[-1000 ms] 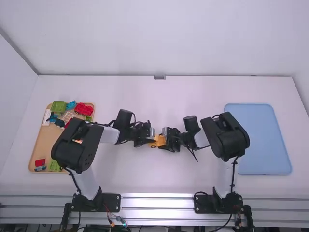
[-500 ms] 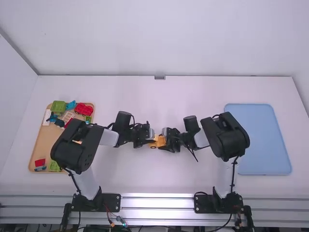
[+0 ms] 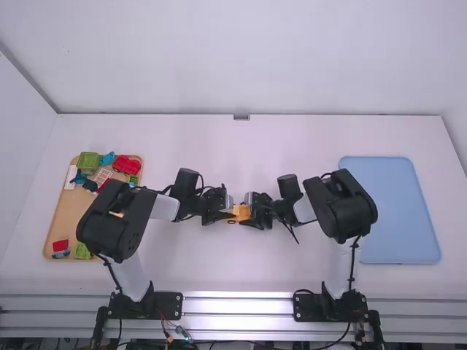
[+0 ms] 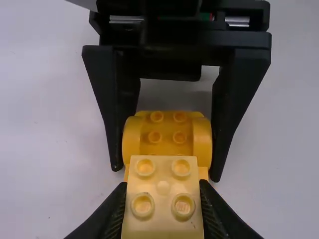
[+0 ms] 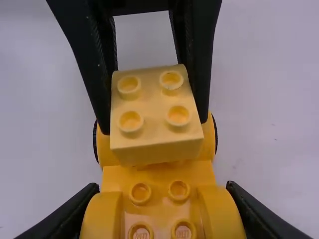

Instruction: Assemble lego blocks to make yellow taxi

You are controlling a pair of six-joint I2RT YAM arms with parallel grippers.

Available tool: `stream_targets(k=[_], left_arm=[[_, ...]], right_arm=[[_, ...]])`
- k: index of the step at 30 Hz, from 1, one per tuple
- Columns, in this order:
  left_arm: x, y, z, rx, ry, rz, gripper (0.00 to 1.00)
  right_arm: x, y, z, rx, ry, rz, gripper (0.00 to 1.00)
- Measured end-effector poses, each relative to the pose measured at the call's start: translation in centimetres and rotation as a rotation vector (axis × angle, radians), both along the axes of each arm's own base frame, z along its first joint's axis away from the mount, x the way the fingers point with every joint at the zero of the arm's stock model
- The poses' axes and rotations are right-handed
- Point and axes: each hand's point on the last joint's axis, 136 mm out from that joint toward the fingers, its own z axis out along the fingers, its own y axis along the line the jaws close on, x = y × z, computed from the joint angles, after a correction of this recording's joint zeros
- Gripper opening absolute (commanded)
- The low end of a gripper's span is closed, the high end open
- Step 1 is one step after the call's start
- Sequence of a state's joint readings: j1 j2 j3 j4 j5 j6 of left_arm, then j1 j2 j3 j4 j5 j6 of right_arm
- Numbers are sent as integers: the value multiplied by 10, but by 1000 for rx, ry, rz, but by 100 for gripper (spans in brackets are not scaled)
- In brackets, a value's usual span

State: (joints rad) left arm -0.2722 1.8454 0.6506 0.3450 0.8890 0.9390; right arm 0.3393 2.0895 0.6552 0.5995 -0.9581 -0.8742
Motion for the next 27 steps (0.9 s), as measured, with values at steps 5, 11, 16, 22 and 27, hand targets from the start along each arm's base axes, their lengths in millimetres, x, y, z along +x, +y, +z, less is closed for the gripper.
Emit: stream_targets(k=[5, 11, 16, 22, 27], left_arm=[[0, 1, 0, 7, 2, 5, 33], [0, 1, 0, 4, 7, 5, 54], [1, 1, 0, 6, 4, 7, 60], [4, 0, 18, -17, -39, 4, 61], [10, -2, 41, -43, -108, 1, 2]], right_arm=[[0, 0, 0, -1, 0, -1, 49], [1, 0, 0, -1, -2, -1, 49], [1, 0, 0, 0, -3, -1, 49], [1, 0, 0, 0, -3, -1, 49], [1, 0, 0, 0, -2, -1, 50]])
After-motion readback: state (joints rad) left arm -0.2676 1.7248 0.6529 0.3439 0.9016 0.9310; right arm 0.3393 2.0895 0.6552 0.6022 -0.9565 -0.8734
